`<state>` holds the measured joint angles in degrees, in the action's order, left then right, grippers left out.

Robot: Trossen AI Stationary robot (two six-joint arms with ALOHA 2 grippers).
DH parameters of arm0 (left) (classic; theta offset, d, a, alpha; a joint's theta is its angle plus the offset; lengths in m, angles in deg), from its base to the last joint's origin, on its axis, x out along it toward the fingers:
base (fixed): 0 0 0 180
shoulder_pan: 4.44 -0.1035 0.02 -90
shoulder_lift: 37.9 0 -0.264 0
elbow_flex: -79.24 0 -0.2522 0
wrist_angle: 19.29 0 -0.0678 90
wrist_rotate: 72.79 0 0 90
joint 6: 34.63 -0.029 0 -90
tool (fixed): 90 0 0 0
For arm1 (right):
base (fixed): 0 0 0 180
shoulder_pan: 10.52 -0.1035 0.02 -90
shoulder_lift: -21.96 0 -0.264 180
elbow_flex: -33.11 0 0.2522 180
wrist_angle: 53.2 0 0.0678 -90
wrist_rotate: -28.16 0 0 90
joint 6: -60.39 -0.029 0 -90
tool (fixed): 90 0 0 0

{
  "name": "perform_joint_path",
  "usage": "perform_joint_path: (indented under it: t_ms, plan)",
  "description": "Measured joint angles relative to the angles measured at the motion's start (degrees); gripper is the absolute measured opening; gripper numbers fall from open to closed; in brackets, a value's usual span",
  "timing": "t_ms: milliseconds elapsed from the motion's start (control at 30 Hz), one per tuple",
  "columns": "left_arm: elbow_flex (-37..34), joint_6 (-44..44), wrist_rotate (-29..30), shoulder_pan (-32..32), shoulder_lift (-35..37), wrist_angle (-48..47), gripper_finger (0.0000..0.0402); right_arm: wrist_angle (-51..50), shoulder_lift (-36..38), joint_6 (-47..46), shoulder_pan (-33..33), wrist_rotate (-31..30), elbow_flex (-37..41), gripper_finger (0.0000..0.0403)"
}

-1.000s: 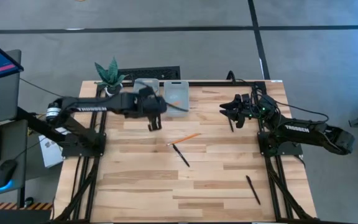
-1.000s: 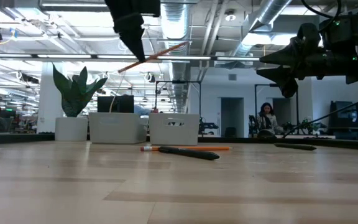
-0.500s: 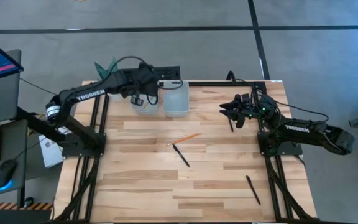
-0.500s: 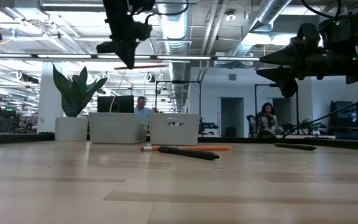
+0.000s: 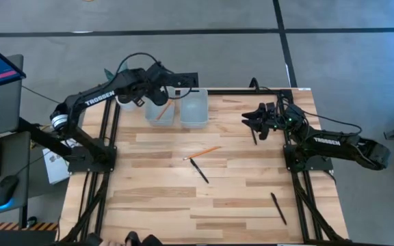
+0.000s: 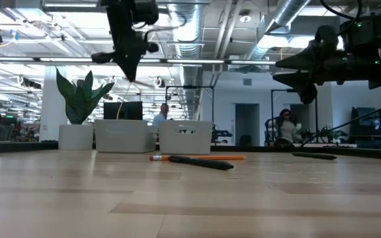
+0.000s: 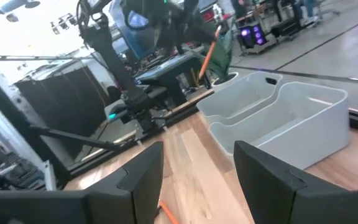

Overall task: Sort pens & pencils
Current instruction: Put the bottom pencil into the left bin

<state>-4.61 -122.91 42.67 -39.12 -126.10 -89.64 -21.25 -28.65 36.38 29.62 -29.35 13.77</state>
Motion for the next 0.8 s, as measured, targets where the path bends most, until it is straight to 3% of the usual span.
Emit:
perform_joint_path:
  t_ms: [600, 800]
  plan:
    - [-1.6, -8.4, 2.9, -3.2, -12.4, 3.6, 0.0014, 0.1, 0.0, -3.0, 0.0, -1.2, 0.0, 0.0217]
    - [-1.6, -11.8, 0.6, -3.7, -13.4, 3.6, 0.0014, -0.1, 0.0, -2.8, 0.0, -1.3, 0.0, 0.0217]
